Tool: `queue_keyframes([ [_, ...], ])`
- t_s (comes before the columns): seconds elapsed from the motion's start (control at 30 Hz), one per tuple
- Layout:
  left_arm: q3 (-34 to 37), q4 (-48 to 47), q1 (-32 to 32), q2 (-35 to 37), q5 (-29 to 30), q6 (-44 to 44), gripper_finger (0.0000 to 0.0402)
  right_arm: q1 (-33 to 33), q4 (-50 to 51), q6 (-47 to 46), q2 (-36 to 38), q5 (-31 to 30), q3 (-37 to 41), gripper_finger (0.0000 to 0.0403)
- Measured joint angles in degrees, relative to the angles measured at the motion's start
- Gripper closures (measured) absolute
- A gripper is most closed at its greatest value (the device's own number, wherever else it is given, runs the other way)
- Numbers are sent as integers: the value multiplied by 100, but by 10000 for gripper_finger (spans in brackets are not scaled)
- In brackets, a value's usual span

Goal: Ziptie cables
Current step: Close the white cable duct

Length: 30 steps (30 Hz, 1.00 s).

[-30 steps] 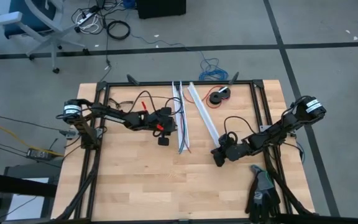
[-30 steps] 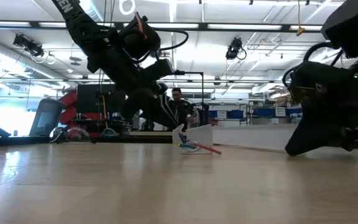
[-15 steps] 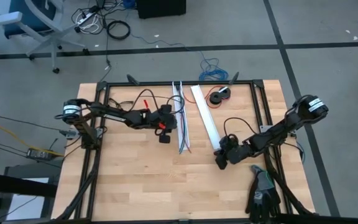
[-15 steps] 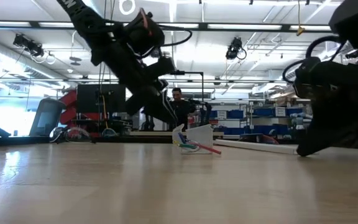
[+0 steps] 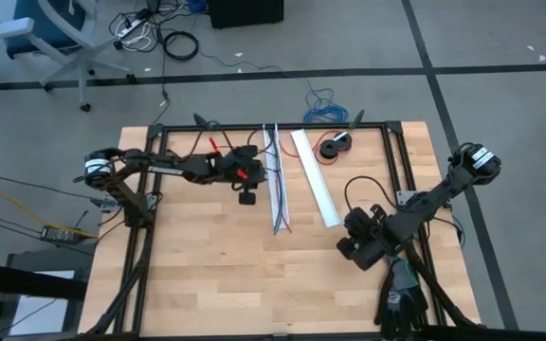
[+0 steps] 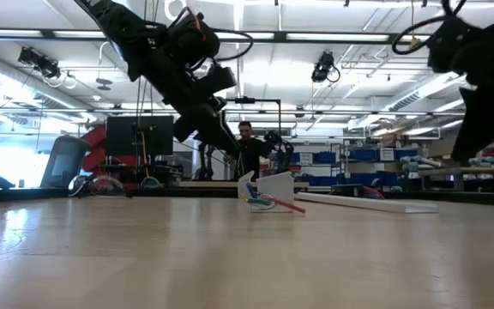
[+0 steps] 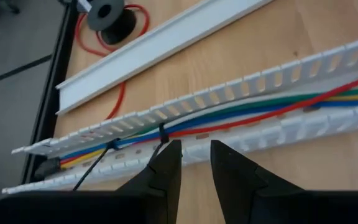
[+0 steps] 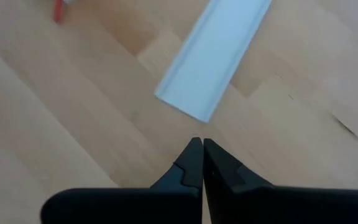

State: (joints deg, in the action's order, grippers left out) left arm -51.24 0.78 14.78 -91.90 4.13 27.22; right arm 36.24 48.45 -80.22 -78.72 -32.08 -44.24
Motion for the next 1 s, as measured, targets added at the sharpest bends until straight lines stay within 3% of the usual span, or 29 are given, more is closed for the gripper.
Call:
queue_keyframes([
  [0.13,2,71,289,-32,-546,683,307,-12,-105,-59,-10,-455,-10,402],
  [0.23,2,96,460,-146,-622,1038,307,-522,-318,311,-138,-741,-12,403],
  [0.47,9,-568,581,-262,-661,737,307,-2418,-2254,2951,-583,-697,-12,403],
  [0.63,3,-781,402,-393,-1292,483,307,-4034,-3930,4551,-729,270,-12,403],
  [0.77,9,-738,174,-570,-1354,364,307,-4976,-5041,5041,-953,1379,-37,403],
  [1.0,4,-438,-15,-630,-1347,116,307,-5592,-5026,5615,-2091,2357,-879,403],
])
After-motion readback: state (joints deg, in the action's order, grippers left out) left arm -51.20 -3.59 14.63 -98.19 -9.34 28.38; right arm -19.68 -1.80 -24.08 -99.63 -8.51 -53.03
